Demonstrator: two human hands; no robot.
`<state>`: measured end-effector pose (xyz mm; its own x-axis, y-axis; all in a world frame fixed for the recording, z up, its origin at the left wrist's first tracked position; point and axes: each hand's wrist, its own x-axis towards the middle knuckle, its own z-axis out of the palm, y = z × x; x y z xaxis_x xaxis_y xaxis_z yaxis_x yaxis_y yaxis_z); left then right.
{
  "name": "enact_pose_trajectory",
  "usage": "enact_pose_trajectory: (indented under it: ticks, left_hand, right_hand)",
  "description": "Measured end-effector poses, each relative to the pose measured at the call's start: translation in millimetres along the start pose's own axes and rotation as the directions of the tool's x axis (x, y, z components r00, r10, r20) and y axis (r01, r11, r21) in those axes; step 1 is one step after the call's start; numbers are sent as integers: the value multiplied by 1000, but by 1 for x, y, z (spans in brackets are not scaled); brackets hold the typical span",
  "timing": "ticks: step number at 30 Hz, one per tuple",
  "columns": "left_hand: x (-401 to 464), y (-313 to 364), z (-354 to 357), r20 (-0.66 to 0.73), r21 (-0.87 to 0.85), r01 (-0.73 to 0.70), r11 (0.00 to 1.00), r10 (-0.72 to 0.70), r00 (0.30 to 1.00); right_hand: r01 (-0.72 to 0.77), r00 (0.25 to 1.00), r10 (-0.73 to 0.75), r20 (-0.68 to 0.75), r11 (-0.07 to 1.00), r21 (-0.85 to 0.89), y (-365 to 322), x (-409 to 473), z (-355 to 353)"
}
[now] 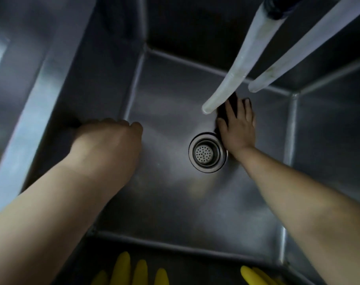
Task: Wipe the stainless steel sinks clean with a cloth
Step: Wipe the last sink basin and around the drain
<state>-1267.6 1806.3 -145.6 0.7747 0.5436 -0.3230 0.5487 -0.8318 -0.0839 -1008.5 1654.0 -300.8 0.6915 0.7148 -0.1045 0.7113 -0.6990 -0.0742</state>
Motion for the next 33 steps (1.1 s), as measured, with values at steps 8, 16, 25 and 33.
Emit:
enact_pose_trajectory:
  ticks: [8, 16, 25, 33]
  left_hand:
    - [-4, -1, -10, 3, 27, -50, 998, 50, 999]
    - [-4, 2, -10, -21, -6, -59, 998, 59, 998]
    - [-2, 4, -10, 35, 15, -21, 1000, 21, 999]
    - [-3, 1, -7, 11, -38, -18, 999, 19, 1000]
  right_hand:
    - [-3, 993, 17, 116, 993, -120, 21, -140, 0]
    - [539, 839, -529, 125, 839, -71, -45, -179, 25]
    - [647, 762, -648, -4, 762, 29, -125, -85, 35]
    - [477, 878, -476, -47, 879, 14, -152, 4, 30]
